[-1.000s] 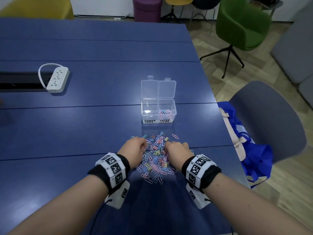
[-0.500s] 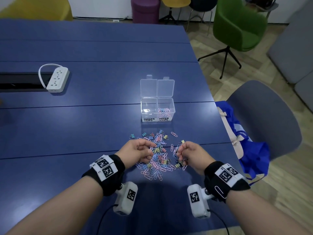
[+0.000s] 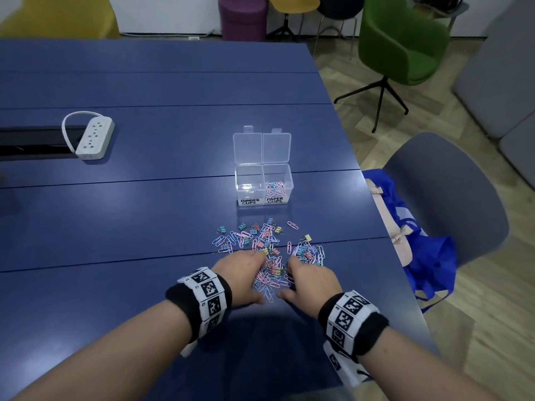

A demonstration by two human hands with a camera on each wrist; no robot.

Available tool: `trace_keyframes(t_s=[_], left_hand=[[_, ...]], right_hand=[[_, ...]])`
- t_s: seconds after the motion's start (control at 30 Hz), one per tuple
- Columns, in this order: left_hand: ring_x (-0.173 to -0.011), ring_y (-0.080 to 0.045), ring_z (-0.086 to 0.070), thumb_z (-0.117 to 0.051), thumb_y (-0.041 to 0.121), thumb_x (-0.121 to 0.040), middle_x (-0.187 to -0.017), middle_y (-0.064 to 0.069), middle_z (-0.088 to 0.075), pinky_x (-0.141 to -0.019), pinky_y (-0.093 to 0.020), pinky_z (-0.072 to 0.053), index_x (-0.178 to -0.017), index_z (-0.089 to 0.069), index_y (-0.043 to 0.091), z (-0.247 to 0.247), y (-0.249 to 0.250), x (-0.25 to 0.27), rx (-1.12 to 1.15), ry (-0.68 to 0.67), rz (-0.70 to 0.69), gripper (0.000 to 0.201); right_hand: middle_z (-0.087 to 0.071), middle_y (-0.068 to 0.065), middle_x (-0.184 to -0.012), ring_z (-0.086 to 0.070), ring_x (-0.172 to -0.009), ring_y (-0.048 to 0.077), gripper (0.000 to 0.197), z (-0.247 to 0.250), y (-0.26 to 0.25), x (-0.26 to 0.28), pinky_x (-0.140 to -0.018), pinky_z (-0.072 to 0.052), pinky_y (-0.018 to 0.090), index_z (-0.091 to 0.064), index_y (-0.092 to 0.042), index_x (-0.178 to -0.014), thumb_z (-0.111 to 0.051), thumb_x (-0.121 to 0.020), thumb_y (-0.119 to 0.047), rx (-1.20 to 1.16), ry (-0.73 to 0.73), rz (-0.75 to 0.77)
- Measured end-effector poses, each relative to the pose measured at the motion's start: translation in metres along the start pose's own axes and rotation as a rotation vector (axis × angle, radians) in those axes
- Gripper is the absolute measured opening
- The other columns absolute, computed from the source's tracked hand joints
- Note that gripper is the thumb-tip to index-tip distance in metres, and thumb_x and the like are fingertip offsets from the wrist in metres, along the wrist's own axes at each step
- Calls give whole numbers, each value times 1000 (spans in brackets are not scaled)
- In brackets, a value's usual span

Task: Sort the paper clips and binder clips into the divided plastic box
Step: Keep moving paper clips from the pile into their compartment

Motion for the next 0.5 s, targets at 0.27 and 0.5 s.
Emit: trace_keyframes(t_s=[0.27,0.5], left_hand=[[-101,-24,-55,-63,36,-83,-106,-2,-60,-81,-34,-43,-102,-49,17,3,0,-8,-27,115,-67,31],[-103,-22,-54,-65,34,-83,-109,0,-59,-80,-33,-43,-106,-52,18,6,0,-12,-48,90,-100,31]], right_hand=[[-69,13,-101,-64,-93,35,17,-3,-18,-12,-65,-35,34,-49,-9,-103,-44,-94,-22,35,10,27],[-66,10,-97,-61,-88,33,14,1,-12,-16,-67,-39,35,-50,-11,-97,-41,-92,-20,-35,28,-14]])
Point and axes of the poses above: each hand's wrist, its own x-axis away from the middle knuckle, its own z-axis out of the back of the hand, y = z × x, the point moved 2 cm from there along -x, towards the middle knuckle
